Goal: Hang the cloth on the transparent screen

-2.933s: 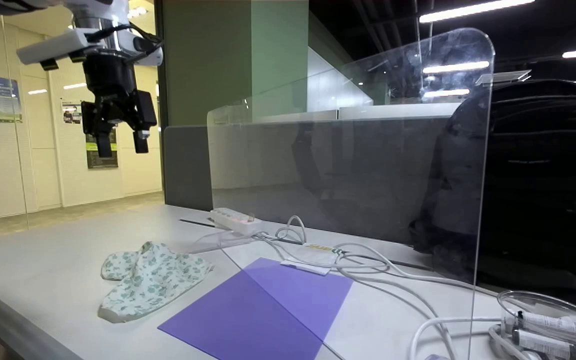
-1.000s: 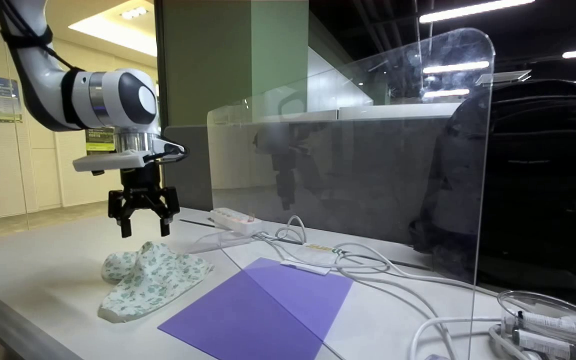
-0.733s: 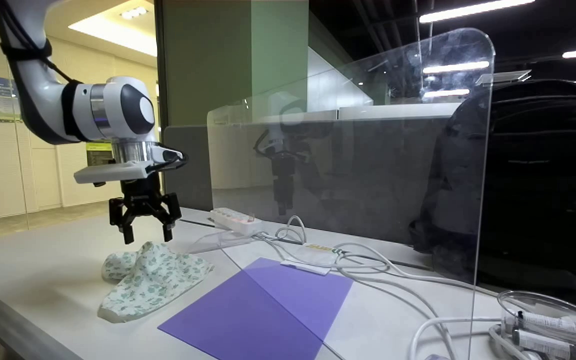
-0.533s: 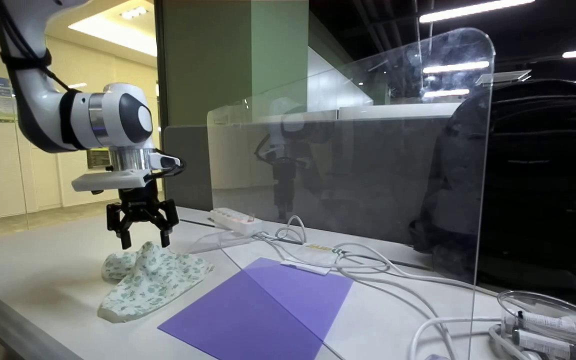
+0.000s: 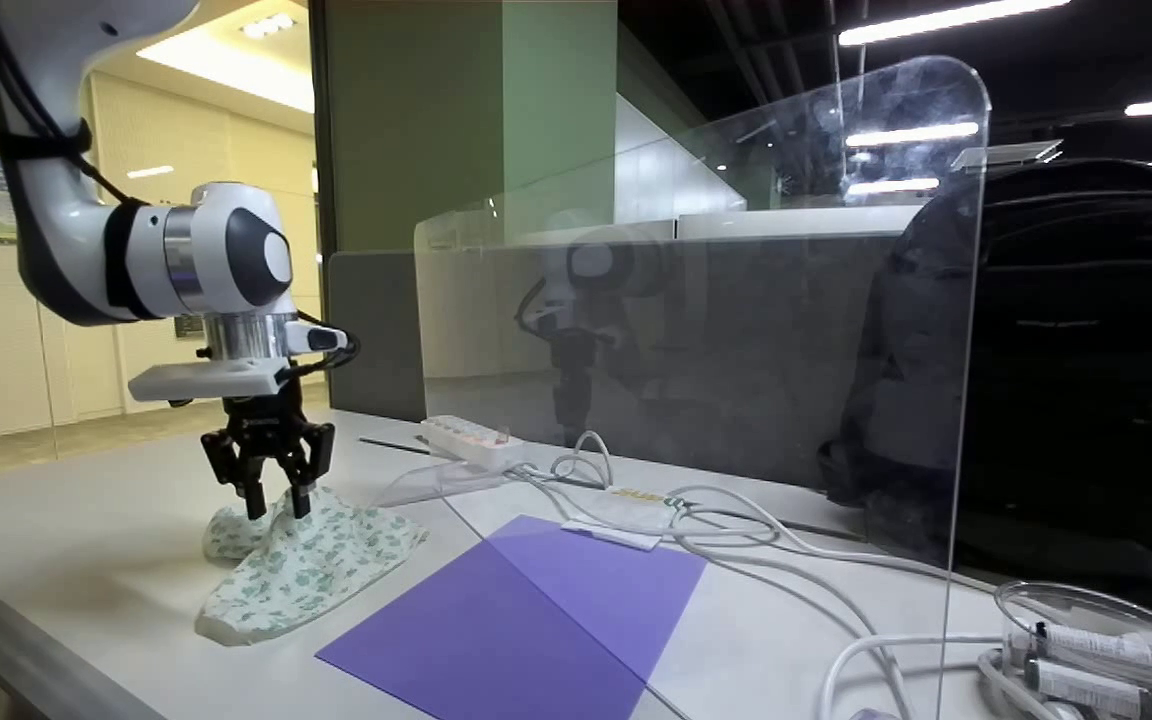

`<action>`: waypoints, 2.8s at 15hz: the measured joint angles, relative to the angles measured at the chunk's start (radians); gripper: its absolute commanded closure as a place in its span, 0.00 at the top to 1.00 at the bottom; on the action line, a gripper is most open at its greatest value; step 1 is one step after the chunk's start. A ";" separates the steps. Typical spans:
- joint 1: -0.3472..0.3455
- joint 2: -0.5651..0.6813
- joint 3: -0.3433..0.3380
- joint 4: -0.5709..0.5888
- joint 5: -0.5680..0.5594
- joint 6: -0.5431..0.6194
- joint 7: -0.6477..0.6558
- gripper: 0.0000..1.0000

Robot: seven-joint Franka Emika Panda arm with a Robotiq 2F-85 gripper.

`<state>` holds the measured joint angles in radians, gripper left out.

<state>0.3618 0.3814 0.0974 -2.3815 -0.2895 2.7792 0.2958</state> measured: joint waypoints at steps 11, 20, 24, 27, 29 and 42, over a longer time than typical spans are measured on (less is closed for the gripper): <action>-0.042 -0.034 0.080 -0.019 0.204 -0.081 -0.120 0.00; -0.019 -0.437 0.155 -0.047 0.082 -0.285 0.021 0.00; -0.045 -0.653 0.211 -0.042 0.000 -0.372 0.120 0.01; -0.062 -0.754 0.224 -0.043 0.016 -0.443 0.117 0.01; -0.064 -0.759 0.225 -0.046 0.016 -0.446 0.117 0.00; -0.234 -0.780 0.277 0.113 0.019 -0.497 0.266 0.00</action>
<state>0.1281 -0.3989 0.3739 -2.2686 -0.2701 2.2825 0.5616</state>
